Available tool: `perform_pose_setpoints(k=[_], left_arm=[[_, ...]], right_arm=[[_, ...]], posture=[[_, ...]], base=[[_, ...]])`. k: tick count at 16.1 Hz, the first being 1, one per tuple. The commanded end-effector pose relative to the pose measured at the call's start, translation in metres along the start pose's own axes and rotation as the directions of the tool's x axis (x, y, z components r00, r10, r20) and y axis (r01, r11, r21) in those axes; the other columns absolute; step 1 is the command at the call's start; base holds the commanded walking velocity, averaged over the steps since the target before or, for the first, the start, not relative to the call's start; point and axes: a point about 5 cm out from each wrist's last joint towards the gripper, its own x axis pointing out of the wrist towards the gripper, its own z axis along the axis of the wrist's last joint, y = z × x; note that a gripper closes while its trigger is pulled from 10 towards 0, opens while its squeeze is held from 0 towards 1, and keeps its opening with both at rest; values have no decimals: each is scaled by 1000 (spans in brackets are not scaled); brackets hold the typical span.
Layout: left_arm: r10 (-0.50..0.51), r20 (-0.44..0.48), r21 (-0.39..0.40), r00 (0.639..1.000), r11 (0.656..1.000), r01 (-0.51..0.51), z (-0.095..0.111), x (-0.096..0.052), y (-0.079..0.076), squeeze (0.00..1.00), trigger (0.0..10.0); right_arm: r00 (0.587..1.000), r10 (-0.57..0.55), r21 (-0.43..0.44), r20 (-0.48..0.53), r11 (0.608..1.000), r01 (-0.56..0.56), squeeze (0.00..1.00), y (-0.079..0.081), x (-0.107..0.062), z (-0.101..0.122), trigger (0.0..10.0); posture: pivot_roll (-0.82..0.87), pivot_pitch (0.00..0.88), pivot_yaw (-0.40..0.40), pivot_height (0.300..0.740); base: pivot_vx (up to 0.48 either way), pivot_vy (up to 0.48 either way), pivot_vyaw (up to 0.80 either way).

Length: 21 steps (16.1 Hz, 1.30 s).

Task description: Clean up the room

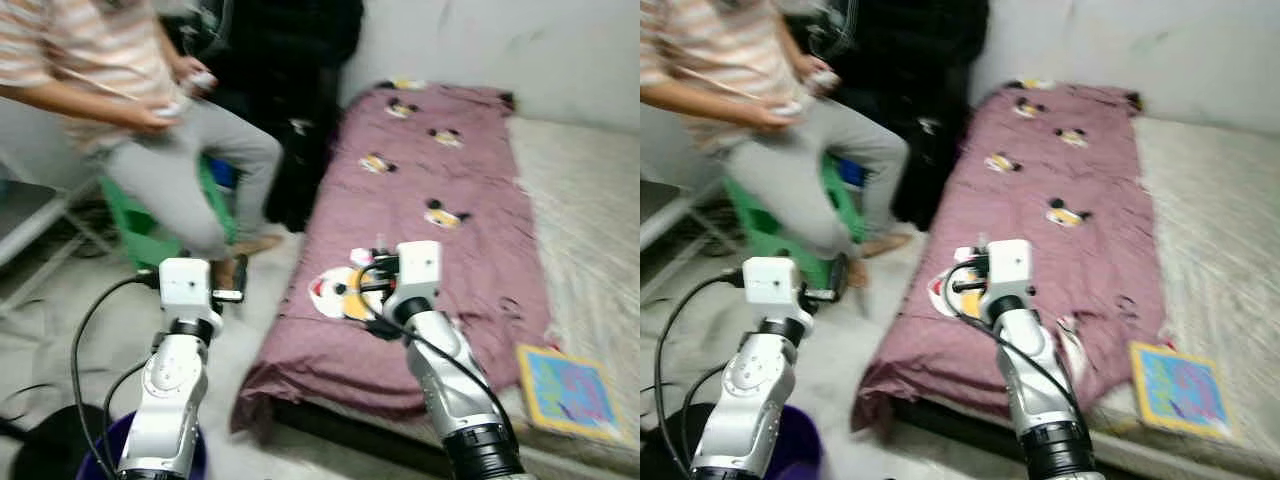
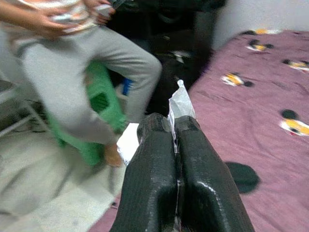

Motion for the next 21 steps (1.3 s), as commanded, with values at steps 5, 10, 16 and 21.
perform_pose_setpoints(k=[5, 10, 16, 21], left_arm=[[51, -7, 20, 999, 999, -51, -1, -4, 11, 0, 10000], [33, -10, 13, 999, 999, -33, -2, -3, 4, 0, 10000], [39, -15, 27, 999, 999, -39, -2, -2, 5, 0, 10000], [78, -10, 45, 997, 996, -78, -3, -8, 12, 0, 10000]], right_arm=[[1000, 14, -12, 28, 1000, -14, 0, 2, 1, 7, 10000], [999, 27, -28, 37, 999, -26, 0, 2, 3, 9, 10000], [999, 17, -25, 37, 1000, -16, 0, 1, 2, 6, 10000], [998, 63, -14, 26, 998, -62, 0, 13, 7, 3, 10000]], posture=[[-40, 0, 9, 740], [-49, 0, 11, 740], [-40, 0, 34, 740], [27, 0, -19, 740]], base=[[0, 0, 800], [0, 0, 800], [0, 0, 800], [0, 0, 105]])
